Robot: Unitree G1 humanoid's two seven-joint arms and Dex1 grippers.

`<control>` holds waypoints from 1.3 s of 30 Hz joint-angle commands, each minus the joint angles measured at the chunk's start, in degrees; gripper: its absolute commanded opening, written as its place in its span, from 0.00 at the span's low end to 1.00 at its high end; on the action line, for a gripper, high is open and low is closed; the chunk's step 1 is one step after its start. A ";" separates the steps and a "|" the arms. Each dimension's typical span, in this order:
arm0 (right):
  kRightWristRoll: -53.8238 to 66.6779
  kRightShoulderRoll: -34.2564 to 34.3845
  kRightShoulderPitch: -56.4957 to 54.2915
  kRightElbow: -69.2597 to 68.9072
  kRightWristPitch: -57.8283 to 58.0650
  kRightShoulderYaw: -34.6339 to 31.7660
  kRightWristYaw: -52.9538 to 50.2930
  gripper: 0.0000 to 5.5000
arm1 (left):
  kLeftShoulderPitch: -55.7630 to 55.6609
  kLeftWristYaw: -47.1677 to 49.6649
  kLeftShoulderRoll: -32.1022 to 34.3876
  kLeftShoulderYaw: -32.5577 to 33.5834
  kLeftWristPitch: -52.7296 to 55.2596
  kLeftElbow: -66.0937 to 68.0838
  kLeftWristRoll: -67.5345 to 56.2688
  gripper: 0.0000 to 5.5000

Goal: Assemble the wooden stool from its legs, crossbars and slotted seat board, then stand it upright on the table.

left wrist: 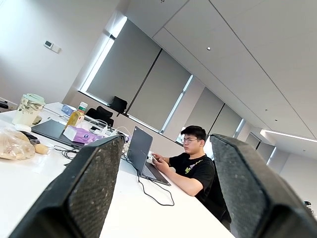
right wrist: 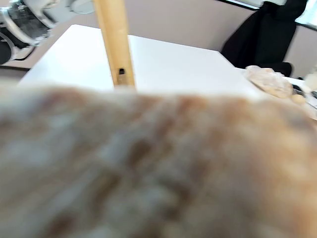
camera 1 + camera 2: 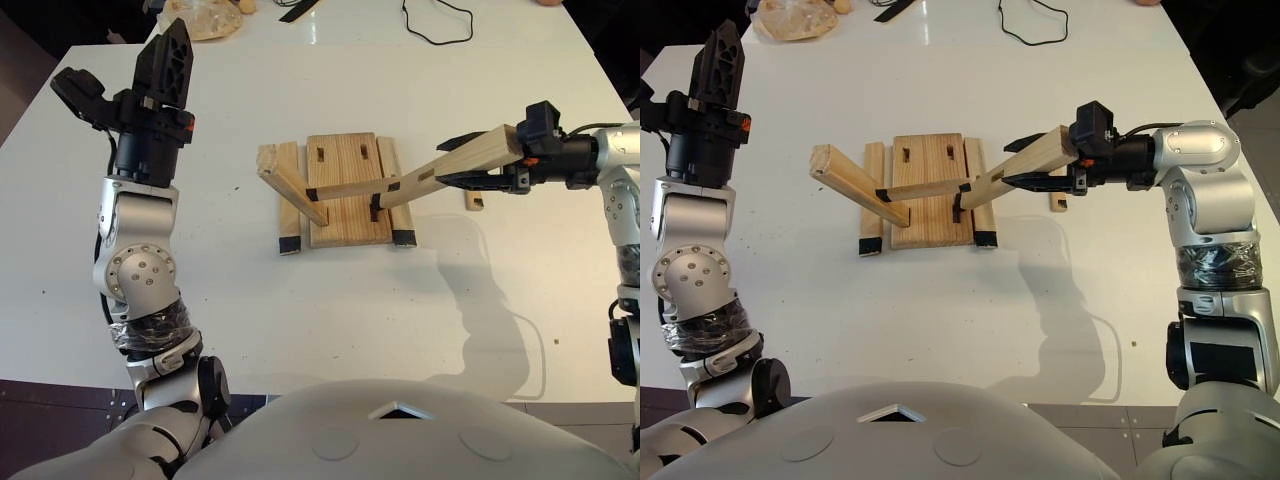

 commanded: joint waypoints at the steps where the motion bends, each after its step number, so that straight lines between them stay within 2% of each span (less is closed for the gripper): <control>1: -0.67 -1.54 -0.89 0.06 1.23 0.88 2.29 0.37 | 0.73 0.88 -0.57 -0.41 -0.51 -0.66 0.80 0.58; 10: -3.15 1.41 -4.05 1.65 1.99 3.66 -0.38 0.37 | 1.02 0.47 -1.77 -1.47 -1.84 -0.61 2.08 0.58; 25: -2.57 -1.67 -5.78 1.03 5.71 5.23 5.17 0.37 | 4.91 0.66 -4.39 -1.84 -5.51 -2.06 3.45 0.58; 39: -6.88 0.32 -10.36 5.79 5.22 9.06 2.76 0.37 | 5.74 0.69 -5.95 -2.48 -7.27 -1.93 4.24 0.58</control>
